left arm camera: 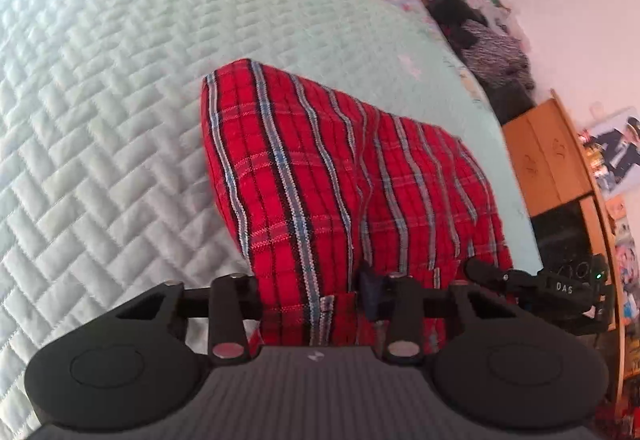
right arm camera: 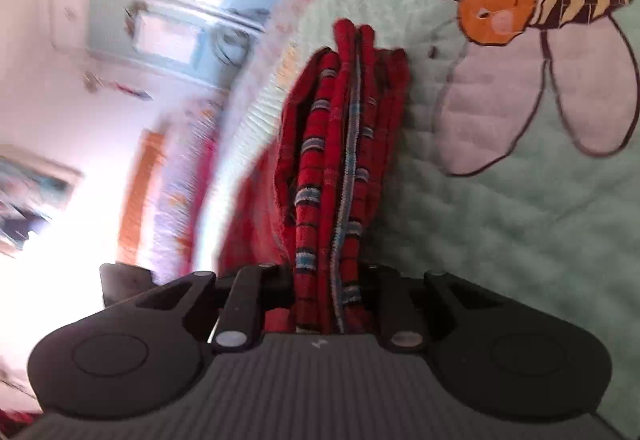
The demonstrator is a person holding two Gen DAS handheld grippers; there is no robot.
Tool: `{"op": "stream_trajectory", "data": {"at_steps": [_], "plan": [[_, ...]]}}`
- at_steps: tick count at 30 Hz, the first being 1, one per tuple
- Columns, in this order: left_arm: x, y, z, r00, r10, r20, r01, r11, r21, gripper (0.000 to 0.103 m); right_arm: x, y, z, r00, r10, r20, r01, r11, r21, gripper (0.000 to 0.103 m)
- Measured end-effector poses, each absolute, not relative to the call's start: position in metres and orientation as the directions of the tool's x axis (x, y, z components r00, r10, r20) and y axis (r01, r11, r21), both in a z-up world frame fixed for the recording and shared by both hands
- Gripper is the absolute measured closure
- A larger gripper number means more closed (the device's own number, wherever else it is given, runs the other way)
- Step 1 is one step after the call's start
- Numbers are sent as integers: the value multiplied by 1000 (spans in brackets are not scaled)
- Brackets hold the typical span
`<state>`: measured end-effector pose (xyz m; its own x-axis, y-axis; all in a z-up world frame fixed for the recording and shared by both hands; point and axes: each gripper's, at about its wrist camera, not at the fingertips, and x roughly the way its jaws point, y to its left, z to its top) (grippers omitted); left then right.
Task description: Fold clothes
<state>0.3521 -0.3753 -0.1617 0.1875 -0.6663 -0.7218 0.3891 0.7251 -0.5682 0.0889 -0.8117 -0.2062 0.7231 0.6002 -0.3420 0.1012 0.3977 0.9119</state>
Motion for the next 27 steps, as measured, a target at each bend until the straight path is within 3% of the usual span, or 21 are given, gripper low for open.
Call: {"op": "stream_trajectory", "data": {"at_steps": [7,13,21,27], "plan": [[326,-412,-133,109,-717,-689,476,646,-597,70,46,-814,-194,802,536,-265,109,305,946,85],[278,-484,-97,-81,-779,-621,591,465,-659,70,-48,-834,-156,884,411,-222,129,242,962,84],[170,-606,-110,-349,-754,-557,650,233,-723,70,-176,-870,-118,920,232,-316,248,279,928,82],[154,-598,-128,-329,-768,-549,605,275,-748,70,-230,-897,-104,914,166,-369,309,304,901,81]]}}
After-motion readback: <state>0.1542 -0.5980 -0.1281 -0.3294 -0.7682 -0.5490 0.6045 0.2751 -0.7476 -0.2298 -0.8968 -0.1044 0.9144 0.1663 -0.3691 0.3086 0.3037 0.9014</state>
